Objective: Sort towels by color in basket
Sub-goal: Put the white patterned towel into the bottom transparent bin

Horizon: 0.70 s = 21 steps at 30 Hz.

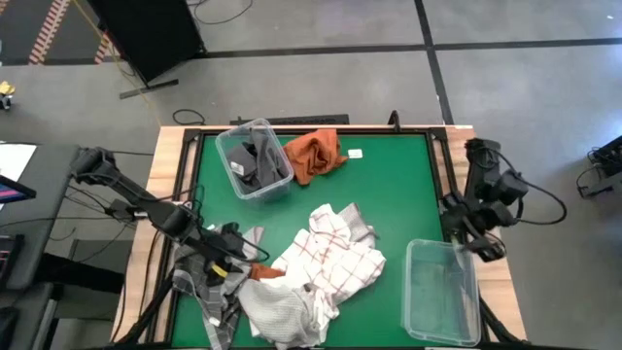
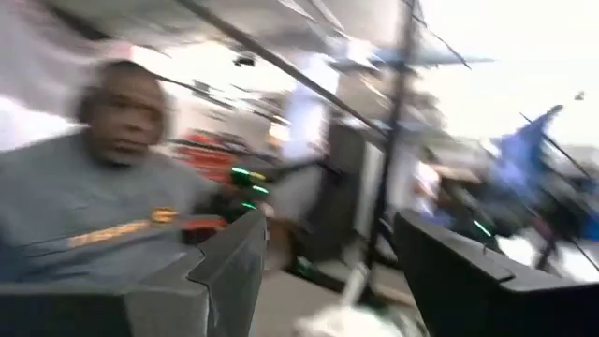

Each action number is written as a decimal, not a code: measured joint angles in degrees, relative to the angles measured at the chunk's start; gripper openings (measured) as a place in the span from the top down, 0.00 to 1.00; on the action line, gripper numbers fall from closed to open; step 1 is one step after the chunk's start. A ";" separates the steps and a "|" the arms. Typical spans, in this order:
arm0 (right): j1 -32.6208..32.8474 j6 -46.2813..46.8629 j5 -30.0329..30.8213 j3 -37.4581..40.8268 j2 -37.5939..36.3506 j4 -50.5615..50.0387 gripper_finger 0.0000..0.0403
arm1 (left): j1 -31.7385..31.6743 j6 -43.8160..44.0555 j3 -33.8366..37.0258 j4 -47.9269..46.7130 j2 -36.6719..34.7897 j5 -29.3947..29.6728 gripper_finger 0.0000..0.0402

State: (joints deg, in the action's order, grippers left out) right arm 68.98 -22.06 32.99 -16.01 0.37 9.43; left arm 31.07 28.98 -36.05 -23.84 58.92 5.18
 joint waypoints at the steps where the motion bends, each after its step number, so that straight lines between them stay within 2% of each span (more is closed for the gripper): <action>1: -1.22 1.58 1.16 0.00 0.01 -0.07 0.34 | 0.00 -0.52 0.00 0.26 0.71 0.11 0.55; 9: -11.59 1.65 3.27 0.00 2.42 0.55 0.34 | -0.02 -2.22 0.00 4.64 4.81 0.12 0.55; 13: -17.48 7.36 18.64 0.00 2.68 -0.63 0.34 | -0.12 -2.83 0.00 5.81 4.92 0.12 0.55; 14: -18.96 8.22 20.51 0.05 2.70 -0.56 0.34 | -0.28 -2.85 0.01 6.00 4.92 0.12 0.55; 16: -21.74 10.95 20.62 0.51 3.04 0.29 0.34 | -0.61 -2.65 0.01 6.20 4.90 0.12 0.55; 21: -27.46 15.96 13.30 1.61 5.90 4.16 0.34 | -0.72 -2.37 0.00 7.75 4.90 0.12 0.55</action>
State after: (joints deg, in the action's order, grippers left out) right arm 41.51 -6.10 46.28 -14.40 6.27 13.59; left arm 30.35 26.61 -36.05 -16.08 63.81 5.30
